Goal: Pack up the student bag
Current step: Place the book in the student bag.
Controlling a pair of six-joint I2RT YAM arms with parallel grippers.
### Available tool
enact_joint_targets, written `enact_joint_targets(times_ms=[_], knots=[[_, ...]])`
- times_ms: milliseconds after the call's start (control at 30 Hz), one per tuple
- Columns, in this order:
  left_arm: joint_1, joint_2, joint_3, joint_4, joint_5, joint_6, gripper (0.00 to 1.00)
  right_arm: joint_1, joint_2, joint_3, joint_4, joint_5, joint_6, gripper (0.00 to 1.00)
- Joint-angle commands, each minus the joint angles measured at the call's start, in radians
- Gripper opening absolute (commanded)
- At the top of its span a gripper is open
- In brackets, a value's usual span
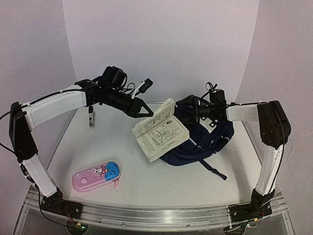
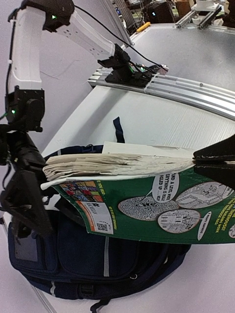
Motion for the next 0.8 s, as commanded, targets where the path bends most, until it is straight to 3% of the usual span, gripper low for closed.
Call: enact_joint_targets(times_ms=[0,433,500,633,767], knots=[[-0.040,0.060,0.032,0.054,-0.066,0.137,0.00,-0.004,-0.008,0.009,0.174,-0.050,0.129,0.98],[-0.166,0.226,0.032,0.039,-0.204,0.280,0.00,-0.003,-0.058,-0.058,0.169,-0.080,0.048,0.98],[-0.183,0.247,0.022,0.035,-0.227,0.298,0.00,-0.004,-0.085,-0.057,0.043,-0.060,-0.070,0.98],[-0.204,0.267,-0.027,0.062,-0.285,0.327,0.00,-0.001,-0.148,0.044,-0.488,0.107,-0.514,0.98],[-0.209,0.266,-0.089,0.123,-0.323,0.351,0.00,0.006,-0.136,0.114,-0.776,0.205,-0.770,0.97]])
